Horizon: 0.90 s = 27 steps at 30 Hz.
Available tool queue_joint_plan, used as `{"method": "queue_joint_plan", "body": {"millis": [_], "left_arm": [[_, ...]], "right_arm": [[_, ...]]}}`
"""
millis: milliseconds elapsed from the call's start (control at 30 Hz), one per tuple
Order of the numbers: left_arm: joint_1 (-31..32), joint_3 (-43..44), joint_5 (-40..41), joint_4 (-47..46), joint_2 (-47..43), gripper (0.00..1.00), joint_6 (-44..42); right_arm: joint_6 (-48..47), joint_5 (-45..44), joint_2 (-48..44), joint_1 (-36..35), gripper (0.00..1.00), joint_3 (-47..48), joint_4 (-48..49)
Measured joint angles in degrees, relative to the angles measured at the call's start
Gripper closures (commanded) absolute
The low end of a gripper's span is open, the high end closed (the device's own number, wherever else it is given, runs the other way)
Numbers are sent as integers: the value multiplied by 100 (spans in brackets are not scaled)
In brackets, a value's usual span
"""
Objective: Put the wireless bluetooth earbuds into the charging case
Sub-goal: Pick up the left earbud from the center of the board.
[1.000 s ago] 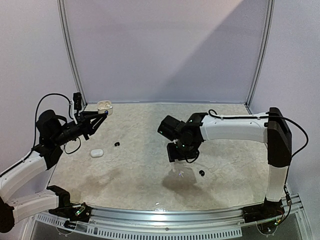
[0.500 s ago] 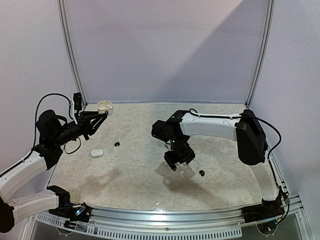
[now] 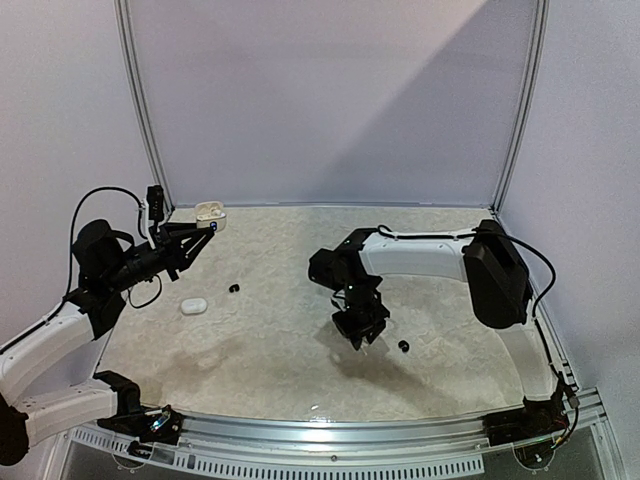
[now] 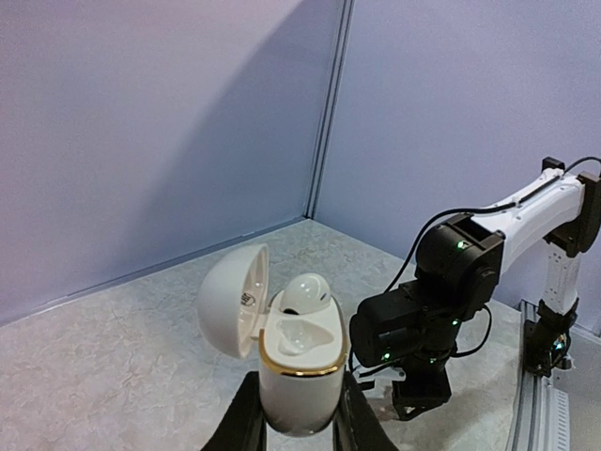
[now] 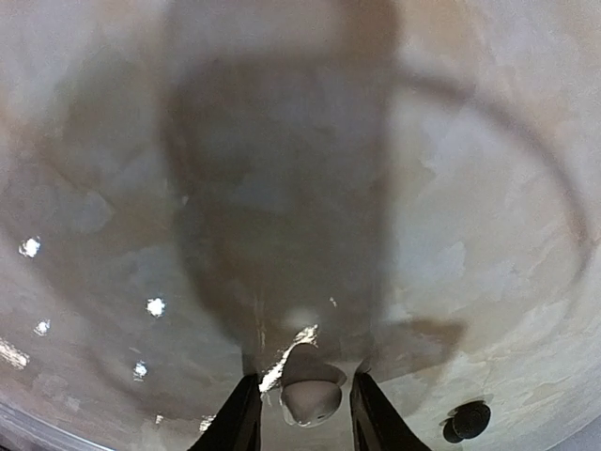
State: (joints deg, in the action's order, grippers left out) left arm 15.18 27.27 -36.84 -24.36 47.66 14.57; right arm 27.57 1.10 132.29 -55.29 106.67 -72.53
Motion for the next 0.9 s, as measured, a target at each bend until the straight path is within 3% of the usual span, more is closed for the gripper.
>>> {"method": "queue_joint_plan", "body": {"millis": [900], "left_arm": [[31,0,-4,-13,0,100,-214]], "right_arm": [[-92,72,-138,136,92,-105,205]]}}
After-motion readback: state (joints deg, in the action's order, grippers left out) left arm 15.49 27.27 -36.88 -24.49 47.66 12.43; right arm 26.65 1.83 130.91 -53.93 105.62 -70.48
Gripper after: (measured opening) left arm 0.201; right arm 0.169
